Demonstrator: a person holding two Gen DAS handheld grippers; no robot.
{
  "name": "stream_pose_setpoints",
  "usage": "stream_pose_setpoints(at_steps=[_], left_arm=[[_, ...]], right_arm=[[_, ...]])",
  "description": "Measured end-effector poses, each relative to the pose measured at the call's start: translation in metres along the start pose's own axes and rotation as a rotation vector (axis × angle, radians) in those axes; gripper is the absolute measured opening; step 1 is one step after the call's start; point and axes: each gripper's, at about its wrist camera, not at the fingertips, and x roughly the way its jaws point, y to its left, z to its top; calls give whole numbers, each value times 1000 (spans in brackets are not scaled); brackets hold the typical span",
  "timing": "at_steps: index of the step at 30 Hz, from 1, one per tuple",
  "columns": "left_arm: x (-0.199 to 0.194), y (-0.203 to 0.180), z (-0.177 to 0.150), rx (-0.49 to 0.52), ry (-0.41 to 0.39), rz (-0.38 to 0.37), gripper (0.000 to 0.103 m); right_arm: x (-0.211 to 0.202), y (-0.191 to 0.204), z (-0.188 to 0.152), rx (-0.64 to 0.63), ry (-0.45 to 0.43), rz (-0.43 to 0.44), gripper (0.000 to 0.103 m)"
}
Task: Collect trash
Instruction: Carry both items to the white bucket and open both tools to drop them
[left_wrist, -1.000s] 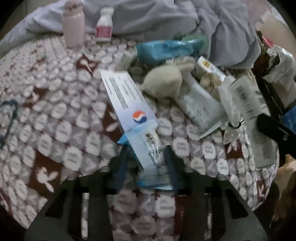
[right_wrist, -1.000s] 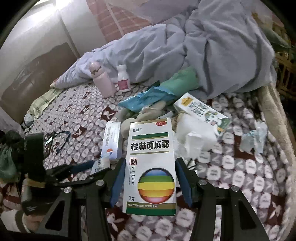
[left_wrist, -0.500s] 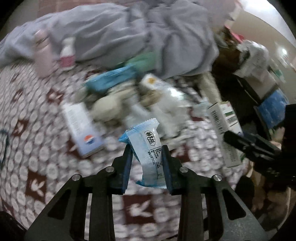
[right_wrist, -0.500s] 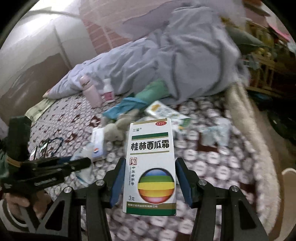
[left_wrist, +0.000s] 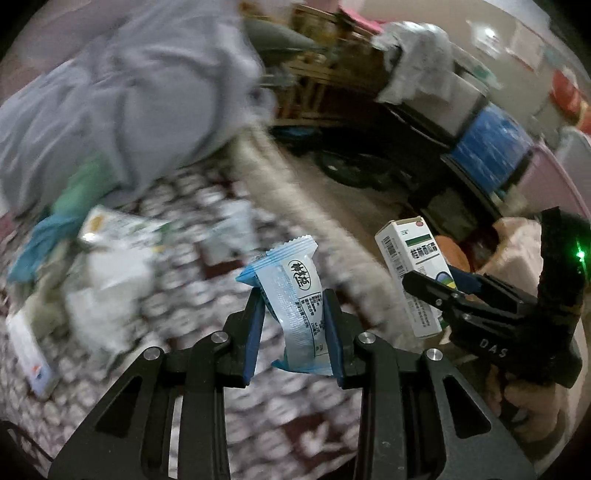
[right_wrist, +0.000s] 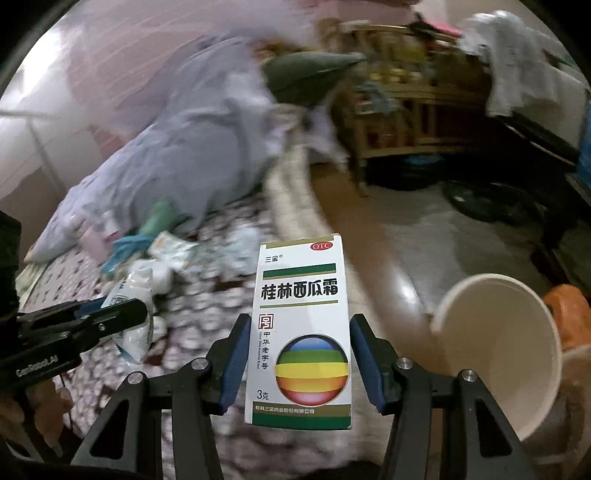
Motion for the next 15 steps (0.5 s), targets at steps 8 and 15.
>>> stream_pose_setpoints(at_steps=[8, 15], left_arm=[[48, -74, 23, 118, 31, -65, 29], [94, -110, 34, 135, 84, -137, 29]], right_arm=[[-11, -93, -9, 139, -6, -147, 52], [-11, -162, -19, 223, 21, -269, 52]])
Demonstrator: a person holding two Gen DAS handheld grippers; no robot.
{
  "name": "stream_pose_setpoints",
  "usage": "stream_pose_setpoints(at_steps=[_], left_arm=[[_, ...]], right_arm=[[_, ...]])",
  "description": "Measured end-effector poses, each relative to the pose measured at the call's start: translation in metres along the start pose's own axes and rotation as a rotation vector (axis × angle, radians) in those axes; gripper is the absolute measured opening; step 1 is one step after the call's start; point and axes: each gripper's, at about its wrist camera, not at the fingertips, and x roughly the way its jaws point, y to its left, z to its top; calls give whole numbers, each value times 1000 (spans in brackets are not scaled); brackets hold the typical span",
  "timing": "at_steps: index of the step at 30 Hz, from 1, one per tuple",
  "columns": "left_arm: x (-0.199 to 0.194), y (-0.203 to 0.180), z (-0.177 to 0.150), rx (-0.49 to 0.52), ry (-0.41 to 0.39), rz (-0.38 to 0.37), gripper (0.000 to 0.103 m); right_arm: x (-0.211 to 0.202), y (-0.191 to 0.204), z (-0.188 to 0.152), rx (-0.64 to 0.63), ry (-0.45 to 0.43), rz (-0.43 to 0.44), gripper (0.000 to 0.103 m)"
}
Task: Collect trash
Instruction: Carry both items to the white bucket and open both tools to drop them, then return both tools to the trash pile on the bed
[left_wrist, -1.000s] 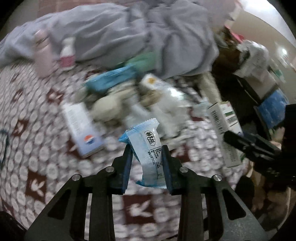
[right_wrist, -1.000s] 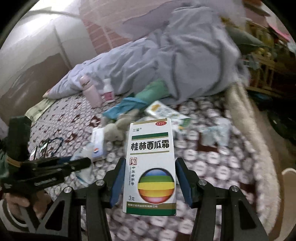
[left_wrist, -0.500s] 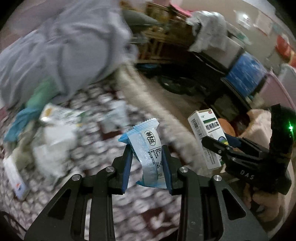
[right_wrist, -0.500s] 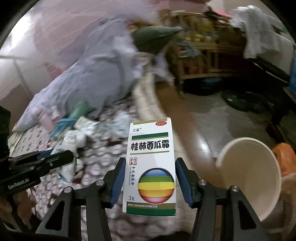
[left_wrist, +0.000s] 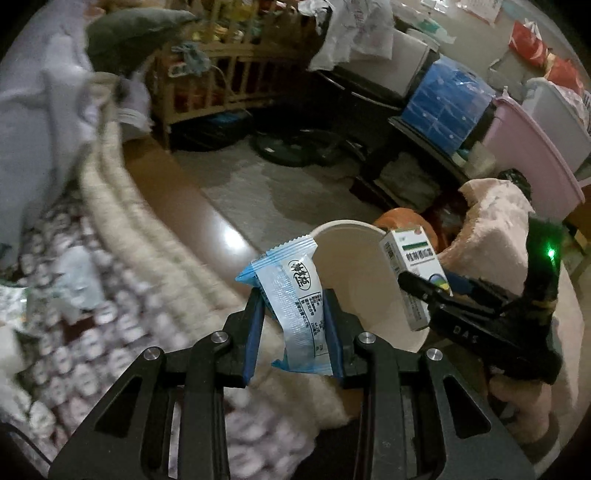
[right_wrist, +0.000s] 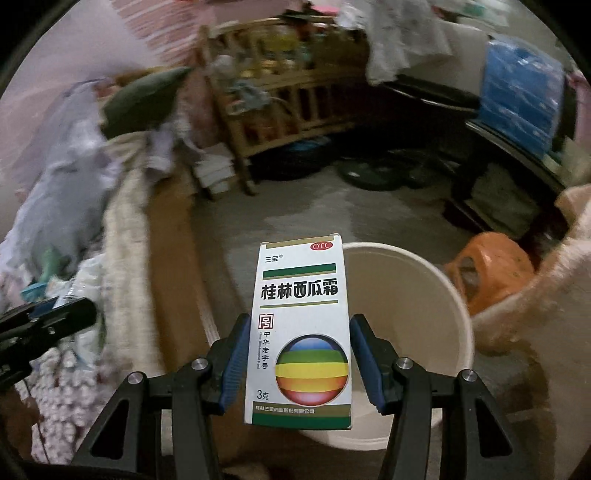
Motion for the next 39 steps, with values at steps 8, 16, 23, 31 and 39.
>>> stream_pose_setpoints(at_steps=[8, 16, 23, 31, 39], left_arm=[[44, -28, 18, -10, 49, -102, 31], [49, -31, 20, -26, 53, -150, 61], [18, 0, 9, -76, 6, 8, 61], [-34, 47, -20, -134, -66, 204, 61], [-94, 95, -55, -179, -130, 354, 61]], right_arm=[[21, -37, -1, 58, 39, -73, 52], [34, -48, -5, 114, 72, -85, 60], [33, -28, -9, 90, 70, -39, 60], [12, 35, -7, 0, 14, 46, 60], [-13, 118, -4, -112, -37, 162, 66]])
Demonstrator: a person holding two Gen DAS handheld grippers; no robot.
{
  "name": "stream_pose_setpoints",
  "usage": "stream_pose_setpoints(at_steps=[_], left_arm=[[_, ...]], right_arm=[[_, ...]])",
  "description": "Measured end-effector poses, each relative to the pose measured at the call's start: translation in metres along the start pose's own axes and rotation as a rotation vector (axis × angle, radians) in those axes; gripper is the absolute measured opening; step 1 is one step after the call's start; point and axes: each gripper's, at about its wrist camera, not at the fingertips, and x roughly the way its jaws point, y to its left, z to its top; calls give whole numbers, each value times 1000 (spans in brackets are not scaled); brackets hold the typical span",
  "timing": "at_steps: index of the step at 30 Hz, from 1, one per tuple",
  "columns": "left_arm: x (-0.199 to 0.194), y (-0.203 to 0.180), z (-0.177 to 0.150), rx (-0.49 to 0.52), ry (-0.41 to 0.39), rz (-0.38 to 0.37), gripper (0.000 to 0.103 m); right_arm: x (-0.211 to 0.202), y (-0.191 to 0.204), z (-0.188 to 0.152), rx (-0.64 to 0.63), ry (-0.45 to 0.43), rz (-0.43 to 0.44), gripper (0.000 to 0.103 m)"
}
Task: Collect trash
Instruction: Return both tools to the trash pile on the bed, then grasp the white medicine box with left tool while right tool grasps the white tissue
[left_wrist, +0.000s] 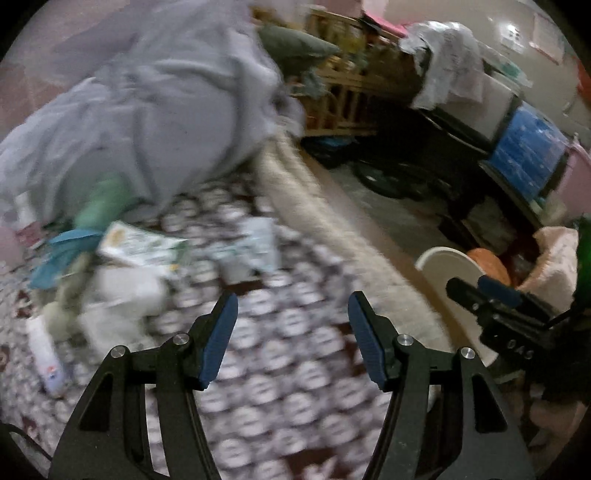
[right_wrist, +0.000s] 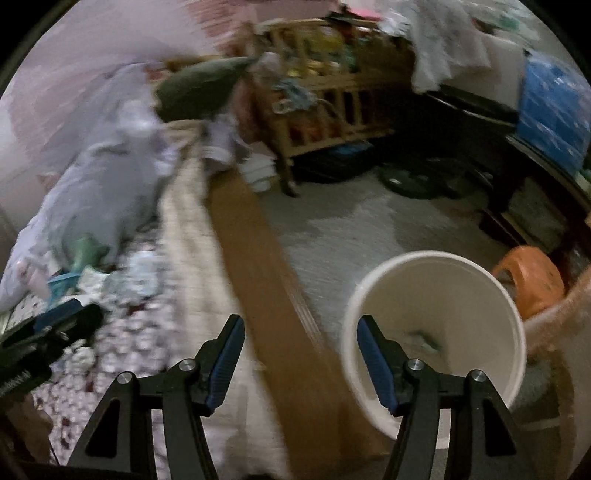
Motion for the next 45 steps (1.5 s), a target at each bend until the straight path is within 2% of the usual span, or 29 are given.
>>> stream_pose_setpoints(at_steps=[2, 12, 20, 31, 45], left_arm=[[-11, 19, -4, -21, -13, 38, 61], [-57, 118, -33, -143, -43, 215, 61], [-70, 179, -61, -241, -24, 276, 61], [-69, 223, -82, -342, 5, 282, 61], [-52, 243, -87, -410, 34, 210, 61]], right_arm=[[-1, 24, 1, -27, -11, 36, 68], [9, 135, 0, -179, -1, 170, 69], [20, 196, -10, -266, 37, 227, 69], [29, 239, -18, -340, 72, 239, 69], [37, 243, -17, -337, 90, 228, 69]])
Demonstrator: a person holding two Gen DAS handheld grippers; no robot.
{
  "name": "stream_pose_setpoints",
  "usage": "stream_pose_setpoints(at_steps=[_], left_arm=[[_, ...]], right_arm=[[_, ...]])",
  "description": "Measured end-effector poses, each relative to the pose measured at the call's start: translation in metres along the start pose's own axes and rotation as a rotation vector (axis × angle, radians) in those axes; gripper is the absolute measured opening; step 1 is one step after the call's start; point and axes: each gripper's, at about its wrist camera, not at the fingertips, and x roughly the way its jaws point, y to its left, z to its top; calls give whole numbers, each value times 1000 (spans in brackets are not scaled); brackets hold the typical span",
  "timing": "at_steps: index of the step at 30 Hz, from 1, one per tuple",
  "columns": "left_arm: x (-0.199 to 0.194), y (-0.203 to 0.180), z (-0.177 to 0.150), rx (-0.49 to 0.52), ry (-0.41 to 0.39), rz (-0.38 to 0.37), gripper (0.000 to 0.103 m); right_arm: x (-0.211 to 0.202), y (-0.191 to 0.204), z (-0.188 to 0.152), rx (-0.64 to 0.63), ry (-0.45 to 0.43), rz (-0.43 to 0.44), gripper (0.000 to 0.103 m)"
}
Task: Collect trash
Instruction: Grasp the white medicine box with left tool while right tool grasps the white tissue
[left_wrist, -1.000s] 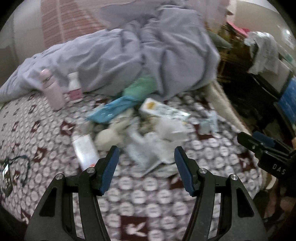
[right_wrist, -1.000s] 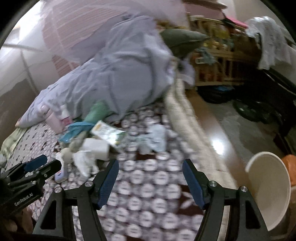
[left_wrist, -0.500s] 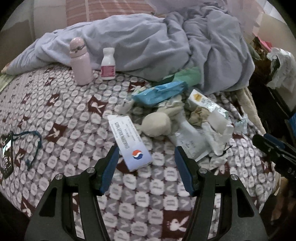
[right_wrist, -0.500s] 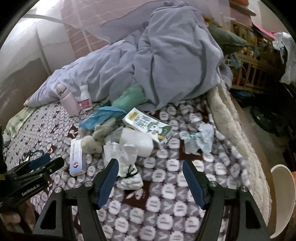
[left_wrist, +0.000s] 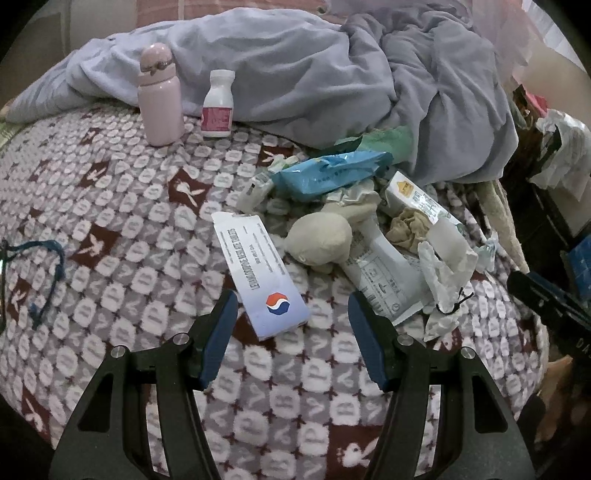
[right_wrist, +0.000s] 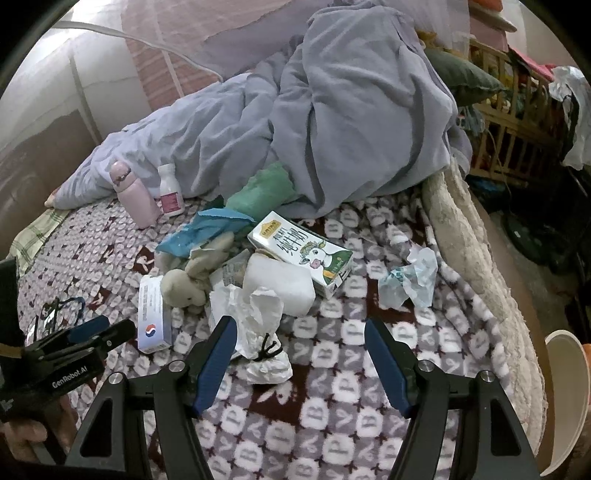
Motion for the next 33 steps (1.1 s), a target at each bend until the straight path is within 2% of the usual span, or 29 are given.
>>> stream_pose_setpoints(at_steps=[6, 12, 22, 27, 33], left_arm=[[9, 7, 0, -35, 34, -59, 61], [20, 9, 1, -77, 62, -78, 62], [41, 19, 6, -110, 72, 51, 62], [61, 23, 3, -122, 112, 47, 62], [74, 17, 4, -108, 120, 41, 63]], right_arm=[[0, -9, -1, 11, -2, -5, 69], [1, -21, -1, 39, 3, -9, 69], [1, -24, 0, 48, -2, -4, 69], [8, -20, 0, 37, 16, -10, 70], [18, -15, 1, 31, 38, -17, 70]])
